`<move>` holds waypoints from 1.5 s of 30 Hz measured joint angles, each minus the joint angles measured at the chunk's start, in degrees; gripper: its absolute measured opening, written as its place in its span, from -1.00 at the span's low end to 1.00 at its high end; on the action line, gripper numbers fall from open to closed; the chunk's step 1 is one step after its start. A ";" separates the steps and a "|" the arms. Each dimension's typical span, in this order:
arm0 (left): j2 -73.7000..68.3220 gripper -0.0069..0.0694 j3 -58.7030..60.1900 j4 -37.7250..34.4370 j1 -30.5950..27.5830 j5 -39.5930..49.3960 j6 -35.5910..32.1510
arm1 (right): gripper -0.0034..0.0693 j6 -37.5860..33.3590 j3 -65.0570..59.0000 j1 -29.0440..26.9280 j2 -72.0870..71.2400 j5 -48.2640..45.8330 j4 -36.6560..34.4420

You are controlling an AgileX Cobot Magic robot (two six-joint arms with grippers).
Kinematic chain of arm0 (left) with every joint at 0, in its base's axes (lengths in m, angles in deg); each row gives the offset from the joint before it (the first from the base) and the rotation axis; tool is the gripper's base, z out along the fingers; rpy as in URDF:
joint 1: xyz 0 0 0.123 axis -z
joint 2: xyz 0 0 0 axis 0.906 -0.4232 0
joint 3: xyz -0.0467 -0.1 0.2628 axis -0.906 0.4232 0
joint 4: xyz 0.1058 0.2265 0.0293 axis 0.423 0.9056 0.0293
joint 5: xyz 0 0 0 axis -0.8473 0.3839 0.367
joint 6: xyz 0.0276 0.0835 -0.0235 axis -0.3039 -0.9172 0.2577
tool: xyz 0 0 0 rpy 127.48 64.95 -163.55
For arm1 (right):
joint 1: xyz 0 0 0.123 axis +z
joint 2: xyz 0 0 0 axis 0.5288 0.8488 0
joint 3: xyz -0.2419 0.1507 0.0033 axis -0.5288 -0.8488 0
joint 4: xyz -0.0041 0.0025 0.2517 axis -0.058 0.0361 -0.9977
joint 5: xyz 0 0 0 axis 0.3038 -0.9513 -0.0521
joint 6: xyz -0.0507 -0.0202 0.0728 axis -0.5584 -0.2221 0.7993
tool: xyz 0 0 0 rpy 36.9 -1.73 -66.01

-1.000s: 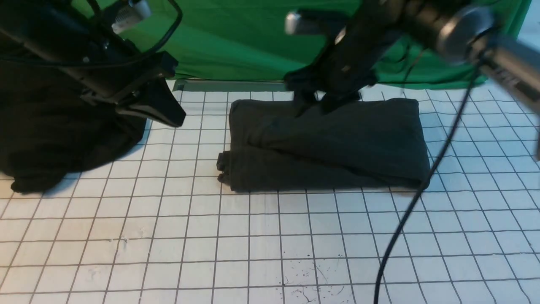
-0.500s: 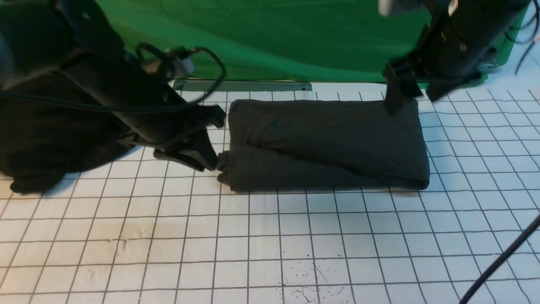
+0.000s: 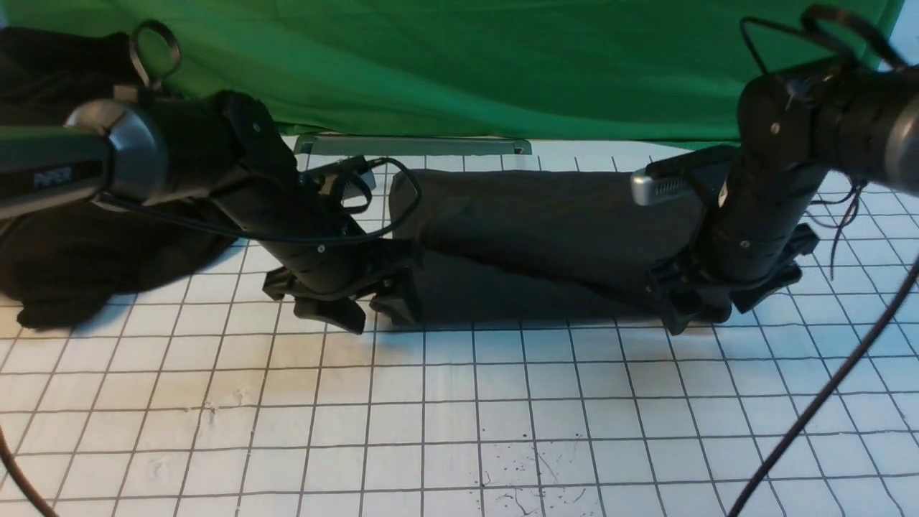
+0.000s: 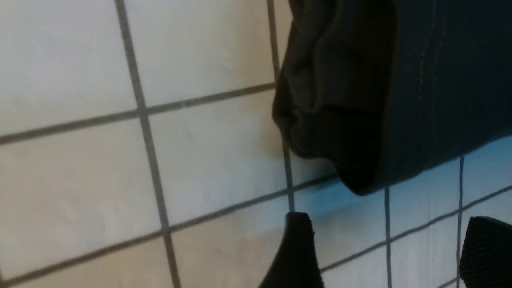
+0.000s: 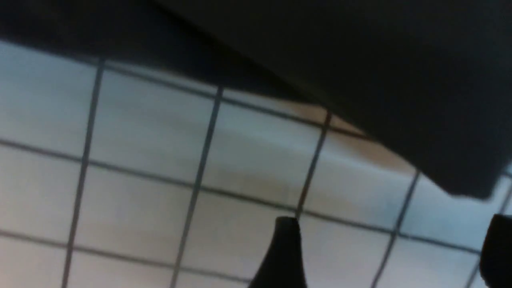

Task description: Fold a long-sleeved shirt over a white checkered tablecloth.

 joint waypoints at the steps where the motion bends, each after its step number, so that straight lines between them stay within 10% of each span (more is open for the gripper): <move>1: -0.42 0.47 0.00 -1.46 0.00 -0.53 -0.86 | 0.71 0.20 0.00 0.00 0.96 0.39 0.39; 13: -0.88 -0.38 0.00 -6.32 0.00 -2.70 -2.66 | 0.69 5.03 0.00 -3.77 3.36 4.74 6.78; 18: -0.88 -0.73 0.00 -6.90 0.00 -4.74 -2.70 | 0.21 4.91 0.00 -4.61 3.36 5.85 5.97; 25: -0.82 -0.79 0.00 -7.17 0.00 -6.23 -3.59 | -0.82 4.00 -0.05 -4.61 3.97 7.07 4.50; 36: 6.72 -0.79 1.33 -6.02 -0.06 1.41 -3.59 | -0.85 0.82 -5.71 -4.61 -3.61 -5.30 3.32; 45: 16.26 -0.79 20.85 -5.15 2.48 2.08 -3.71 | -0.86 2.99 -25.23 -4.61 -16.94 2.22 1.70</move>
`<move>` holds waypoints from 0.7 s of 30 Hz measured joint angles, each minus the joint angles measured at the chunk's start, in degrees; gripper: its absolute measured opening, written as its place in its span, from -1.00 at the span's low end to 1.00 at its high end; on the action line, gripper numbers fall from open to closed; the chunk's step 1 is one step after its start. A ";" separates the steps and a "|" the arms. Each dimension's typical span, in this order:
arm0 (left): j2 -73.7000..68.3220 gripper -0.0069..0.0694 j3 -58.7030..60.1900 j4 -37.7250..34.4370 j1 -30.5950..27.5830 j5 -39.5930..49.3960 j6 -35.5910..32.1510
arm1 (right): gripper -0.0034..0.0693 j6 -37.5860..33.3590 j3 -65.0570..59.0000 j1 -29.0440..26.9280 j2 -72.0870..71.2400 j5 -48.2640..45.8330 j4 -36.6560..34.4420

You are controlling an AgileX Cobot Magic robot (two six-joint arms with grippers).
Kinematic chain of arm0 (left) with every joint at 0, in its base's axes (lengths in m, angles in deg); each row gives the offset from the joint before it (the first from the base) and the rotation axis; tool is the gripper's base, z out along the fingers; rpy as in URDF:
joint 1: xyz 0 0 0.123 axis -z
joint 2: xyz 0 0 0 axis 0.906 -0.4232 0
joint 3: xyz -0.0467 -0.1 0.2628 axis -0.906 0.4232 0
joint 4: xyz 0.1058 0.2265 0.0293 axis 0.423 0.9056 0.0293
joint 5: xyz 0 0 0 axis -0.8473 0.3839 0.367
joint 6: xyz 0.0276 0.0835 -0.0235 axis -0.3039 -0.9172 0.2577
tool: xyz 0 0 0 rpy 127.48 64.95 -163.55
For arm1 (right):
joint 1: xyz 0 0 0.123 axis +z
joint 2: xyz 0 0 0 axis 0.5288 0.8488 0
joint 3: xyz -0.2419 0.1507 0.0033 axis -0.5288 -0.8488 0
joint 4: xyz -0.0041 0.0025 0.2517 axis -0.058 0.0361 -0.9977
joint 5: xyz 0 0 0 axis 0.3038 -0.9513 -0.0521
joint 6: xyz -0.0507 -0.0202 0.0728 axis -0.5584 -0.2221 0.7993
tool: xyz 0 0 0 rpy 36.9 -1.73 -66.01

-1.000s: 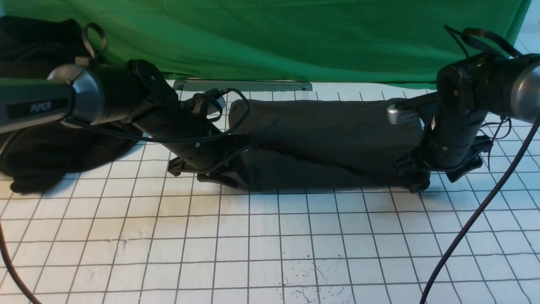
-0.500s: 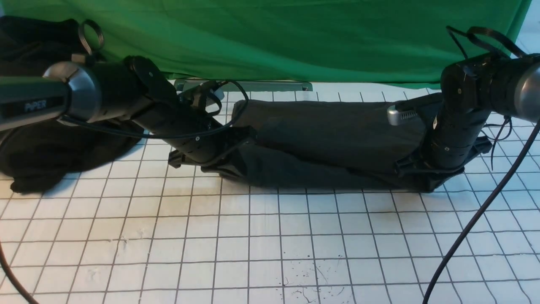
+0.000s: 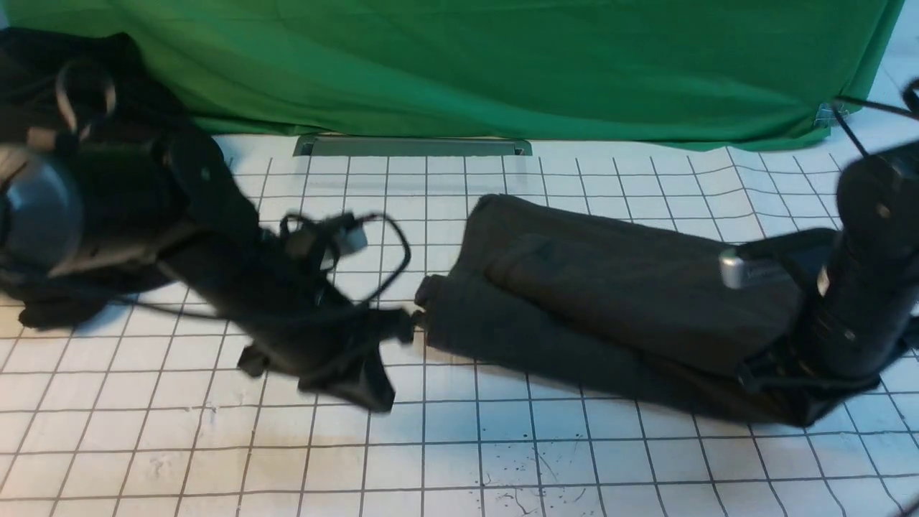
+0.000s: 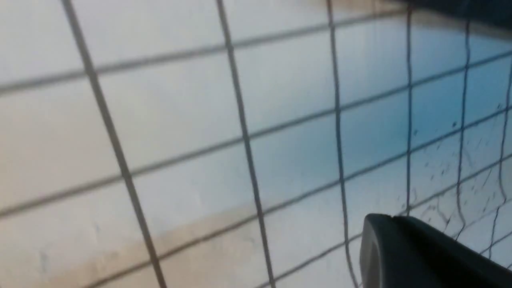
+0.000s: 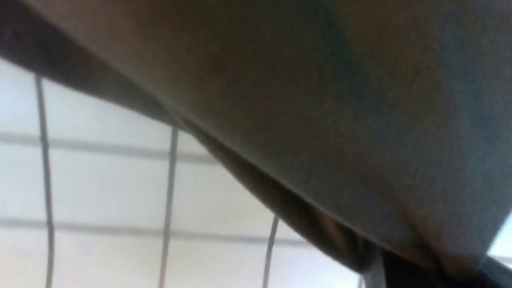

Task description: Fold a long-sleeved shirt over a white checkered tablecloth.

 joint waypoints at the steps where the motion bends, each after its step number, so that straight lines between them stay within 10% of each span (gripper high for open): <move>1: 0.98 -0.79 1.28 0.00 0.32 -0.66 0.00 | -0.86 0.09 -1.59 0.00 -0.90 0.93 -0.07; 9: 2.57 -0.76 -1.74 0.00 0.45 -2.95 -0.94 | -0.85 0.21 -4.43 0.00 -2.45 3.74 -0.10; 21: -10.73 0.17 -21.65 -0.33 2.92 1.82 -4.90 | -0.78 1.70 -4.45 0.00 -2.45 4.97 -0.10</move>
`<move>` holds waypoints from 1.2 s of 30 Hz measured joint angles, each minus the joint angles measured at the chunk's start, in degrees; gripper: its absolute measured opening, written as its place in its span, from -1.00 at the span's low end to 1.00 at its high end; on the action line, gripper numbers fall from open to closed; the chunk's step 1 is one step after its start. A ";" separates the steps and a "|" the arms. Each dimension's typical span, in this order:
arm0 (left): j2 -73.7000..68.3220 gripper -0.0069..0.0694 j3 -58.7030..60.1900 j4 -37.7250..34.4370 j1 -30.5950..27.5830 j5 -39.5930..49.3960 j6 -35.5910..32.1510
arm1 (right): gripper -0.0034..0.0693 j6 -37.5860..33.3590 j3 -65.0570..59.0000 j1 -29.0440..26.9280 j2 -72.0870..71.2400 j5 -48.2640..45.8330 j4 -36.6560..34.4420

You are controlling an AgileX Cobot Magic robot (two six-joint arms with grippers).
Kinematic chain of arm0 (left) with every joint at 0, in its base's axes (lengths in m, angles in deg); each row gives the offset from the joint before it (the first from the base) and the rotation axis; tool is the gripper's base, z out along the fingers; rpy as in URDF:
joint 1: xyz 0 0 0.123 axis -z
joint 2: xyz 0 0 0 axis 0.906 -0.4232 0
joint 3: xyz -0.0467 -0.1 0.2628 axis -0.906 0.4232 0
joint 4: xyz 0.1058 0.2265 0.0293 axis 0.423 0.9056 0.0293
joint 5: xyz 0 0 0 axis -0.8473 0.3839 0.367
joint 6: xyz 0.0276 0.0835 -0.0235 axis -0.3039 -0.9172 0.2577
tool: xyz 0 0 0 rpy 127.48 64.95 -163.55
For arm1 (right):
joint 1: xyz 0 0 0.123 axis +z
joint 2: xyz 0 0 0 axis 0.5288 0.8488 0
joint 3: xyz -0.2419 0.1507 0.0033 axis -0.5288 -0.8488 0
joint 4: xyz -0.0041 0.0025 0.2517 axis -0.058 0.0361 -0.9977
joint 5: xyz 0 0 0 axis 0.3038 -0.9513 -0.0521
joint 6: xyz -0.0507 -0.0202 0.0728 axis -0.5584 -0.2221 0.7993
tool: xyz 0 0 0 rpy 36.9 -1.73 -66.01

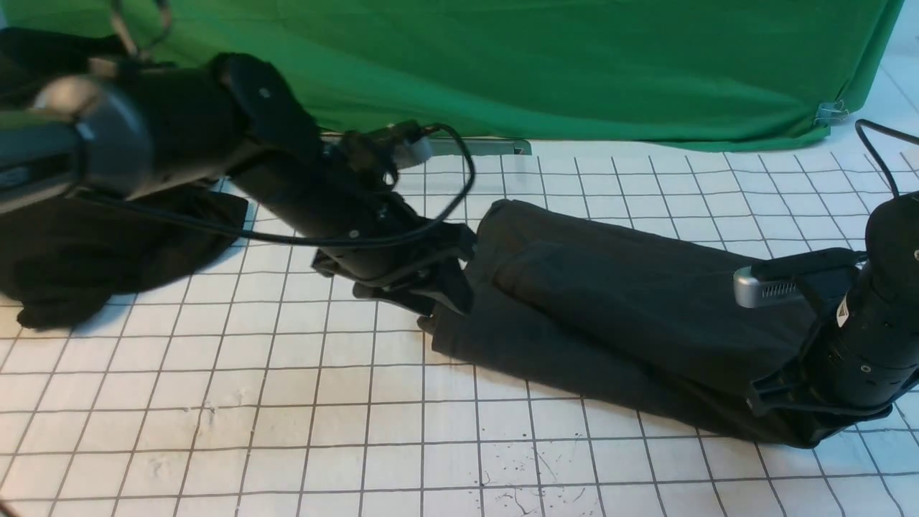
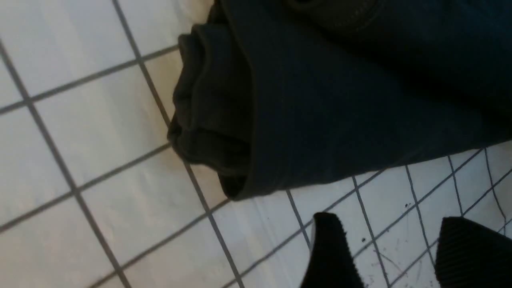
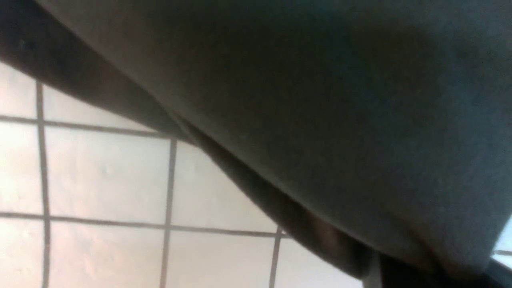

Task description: Fold a long-sleeved shirt over a white checkered tablecloth.

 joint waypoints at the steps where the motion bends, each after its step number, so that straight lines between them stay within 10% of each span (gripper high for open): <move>1: -1.20 0.22 -0.67 0.10 0.00 0.28 -0.12 | -0.77 0.00 0.00 0.00 0.00 0.00 0.00; 12: -6.94 0.36 -1.98 -3.86 0.00 1.45 -5.14 | -0.71 0.16 0.00 0.00 0.00 0.14 0.00; 23: -9.15 -0.79 -2.00 -6.43 0.00 9.26 -9.15 | -0.69 0.06 0.00 0.00 0.00 0.41 0.00; 36: -2.26 -0.77 -2.59 8.41 -0.06 6.57 -0.44 | -0.65 -1.39 0.00 0.00 0.00 0.46 0.00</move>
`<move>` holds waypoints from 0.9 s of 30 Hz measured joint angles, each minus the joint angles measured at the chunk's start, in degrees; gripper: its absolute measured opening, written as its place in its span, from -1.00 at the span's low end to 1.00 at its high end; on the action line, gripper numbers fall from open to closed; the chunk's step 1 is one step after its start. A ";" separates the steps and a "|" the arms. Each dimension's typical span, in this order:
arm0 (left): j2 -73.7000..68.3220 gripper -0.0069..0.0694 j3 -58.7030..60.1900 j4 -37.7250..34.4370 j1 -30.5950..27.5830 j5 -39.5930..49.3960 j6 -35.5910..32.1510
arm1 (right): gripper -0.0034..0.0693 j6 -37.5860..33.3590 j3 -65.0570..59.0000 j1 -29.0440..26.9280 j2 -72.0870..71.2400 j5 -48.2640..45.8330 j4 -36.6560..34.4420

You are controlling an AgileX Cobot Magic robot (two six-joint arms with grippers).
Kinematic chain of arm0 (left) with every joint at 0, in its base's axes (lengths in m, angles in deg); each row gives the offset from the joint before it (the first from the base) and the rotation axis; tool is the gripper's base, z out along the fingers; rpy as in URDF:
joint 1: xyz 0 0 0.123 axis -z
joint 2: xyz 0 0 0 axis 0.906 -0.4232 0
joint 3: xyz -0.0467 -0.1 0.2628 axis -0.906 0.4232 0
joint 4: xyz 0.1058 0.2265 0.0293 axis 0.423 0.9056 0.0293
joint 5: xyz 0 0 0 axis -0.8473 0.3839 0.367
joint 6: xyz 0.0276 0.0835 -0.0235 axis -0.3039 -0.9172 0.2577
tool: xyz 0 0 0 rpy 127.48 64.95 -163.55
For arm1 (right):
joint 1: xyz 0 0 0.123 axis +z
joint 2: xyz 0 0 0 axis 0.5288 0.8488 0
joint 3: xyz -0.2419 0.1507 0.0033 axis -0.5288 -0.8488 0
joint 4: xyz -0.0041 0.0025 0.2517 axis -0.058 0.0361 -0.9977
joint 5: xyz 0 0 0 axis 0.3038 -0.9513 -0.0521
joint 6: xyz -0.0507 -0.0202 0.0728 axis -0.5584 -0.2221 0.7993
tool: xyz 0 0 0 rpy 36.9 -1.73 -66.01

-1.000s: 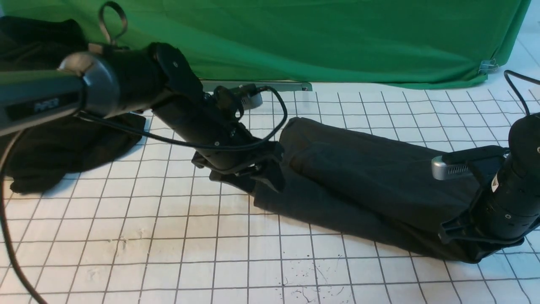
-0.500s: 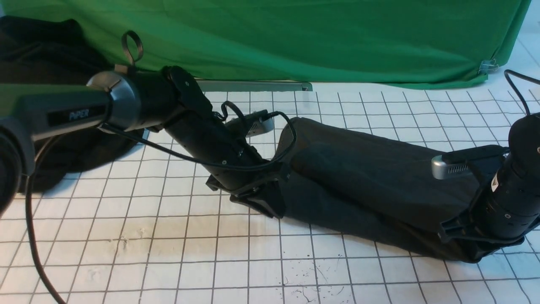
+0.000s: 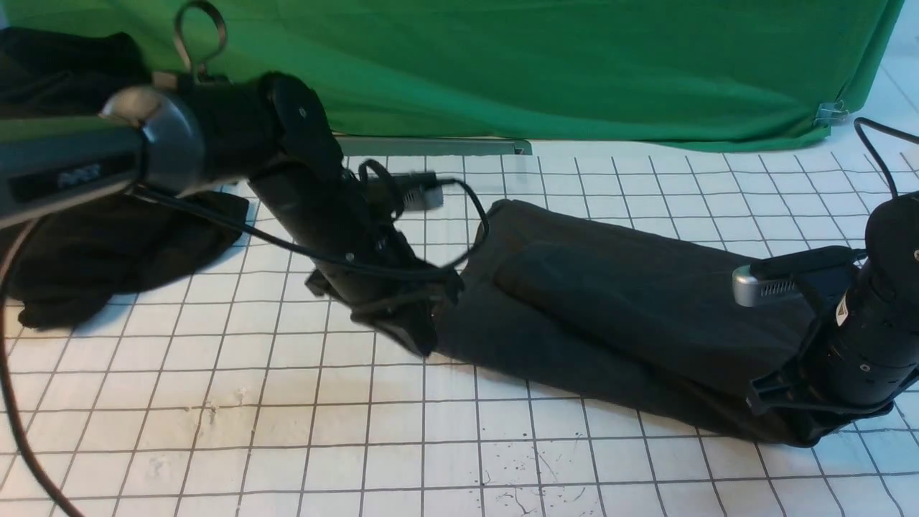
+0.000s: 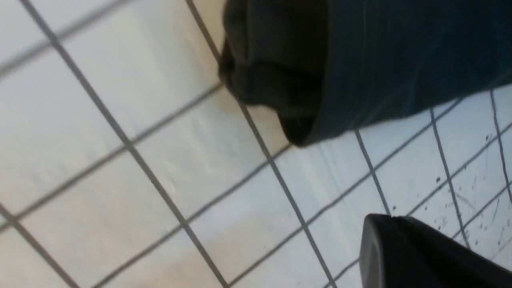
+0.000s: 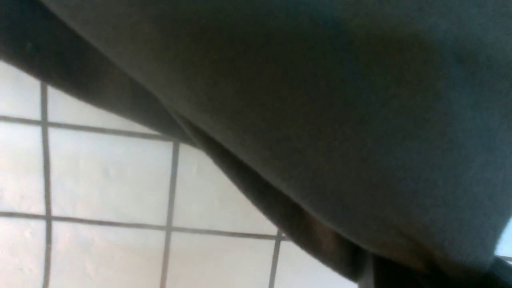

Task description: Fold a long-sleeved shirt over a white checkered tablecloth.

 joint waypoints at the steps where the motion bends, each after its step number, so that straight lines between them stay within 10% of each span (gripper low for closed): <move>1: 0.37 -0.72 -0.05 -0.13 0.00 -1.17 0.41 | -0.65 0.00 0.00 0.00 0.00 0.07 0.00; 18: -5.08 0.49 -0.11 -5.20 0.00 -9.08 -1.63 | -0.60 0.05 0.00 0.00 0.00 0.14 -0.64; 27: -8.56 0.38 -0.29 -12.25 -0.12 -9.49 -8.62 | -0.57 0.05 0.00 0.00 0.00 0.20 -1.28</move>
